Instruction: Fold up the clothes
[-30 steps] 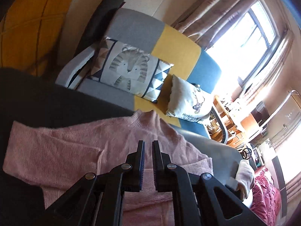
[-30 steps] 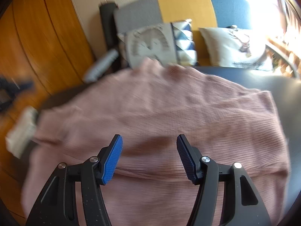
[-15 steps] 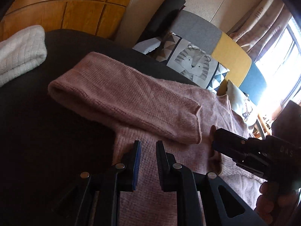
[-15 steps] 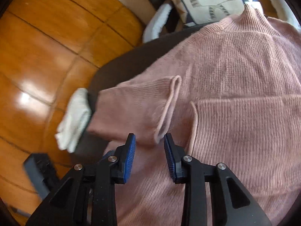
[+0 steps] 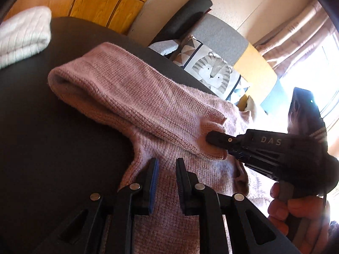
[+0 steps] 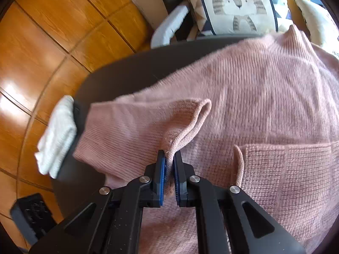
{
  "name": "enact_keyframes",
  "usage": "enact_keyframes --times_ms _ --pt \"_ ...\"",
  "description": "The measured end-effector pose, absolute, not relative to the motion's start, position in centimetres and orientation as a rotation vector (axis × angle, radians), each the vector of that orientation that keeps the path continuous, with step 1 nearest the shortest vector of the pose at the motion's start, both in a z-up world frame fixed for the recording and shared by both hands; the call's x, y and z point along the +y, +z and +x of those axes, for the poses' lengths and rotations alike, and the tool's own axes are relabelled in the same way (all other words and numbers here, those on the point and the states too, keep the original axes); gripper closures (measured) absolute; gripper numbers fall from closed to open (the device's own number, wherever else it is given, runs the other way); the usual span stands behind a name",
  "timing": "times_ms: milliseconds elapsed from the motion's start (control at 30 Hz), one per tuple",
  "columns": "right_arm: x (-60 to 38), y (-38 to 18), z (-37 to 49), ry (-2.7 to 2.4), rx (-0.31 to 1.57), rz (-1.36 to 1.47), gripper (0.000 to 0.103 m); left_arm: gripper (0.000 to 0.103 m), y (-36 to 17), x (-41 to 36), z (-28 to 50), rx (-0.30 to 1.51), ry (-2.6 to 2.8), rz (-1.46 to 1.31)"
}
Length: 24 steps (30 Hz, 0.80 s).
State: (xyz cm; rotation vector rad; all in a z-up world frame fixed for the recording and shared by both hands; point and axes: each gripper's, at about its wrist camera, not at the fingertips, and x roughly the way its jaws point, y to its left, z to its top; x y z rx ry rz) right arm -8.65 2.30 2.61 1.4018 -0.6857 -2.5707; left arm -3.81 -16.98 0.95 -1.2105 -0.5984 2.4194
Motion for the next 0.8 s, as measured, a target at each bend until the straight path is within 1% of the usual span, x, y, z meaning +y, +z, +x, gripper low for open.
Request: enact_keyframes --times_ms 200,367,467,600,800 --pt "3.7 7.4 -6.6 -2.681 -0.679 1.210 0.096 0.086 1.9 -16.3 -4.4 -0.568 2.407 -1.241" --pt "5.3 11.1 -4.8 -2.768 -0.679 1.061 0.096 0.086 3.2 -15.6 -5.9 -0.483 2.445 -1.196" --pt "7.1 12.2 -3.8 -2.810 -0.715 1.027 0.096 0.086 2.9 -15.1 -7.5 -0.423 2.486 -1.234" --pt "10.3 13.0 -2.0 -2.868 -0.792 0.991 0.096 0.086 2.3 -15.5 -7.9 -0.475 2.478 -1.257" --pt "14.7 13.2 1.0 -2.938 -0.881 0.970 0.096 0.086 2.0 -15.7 -7.7 -0.475 2.475 -1.252"
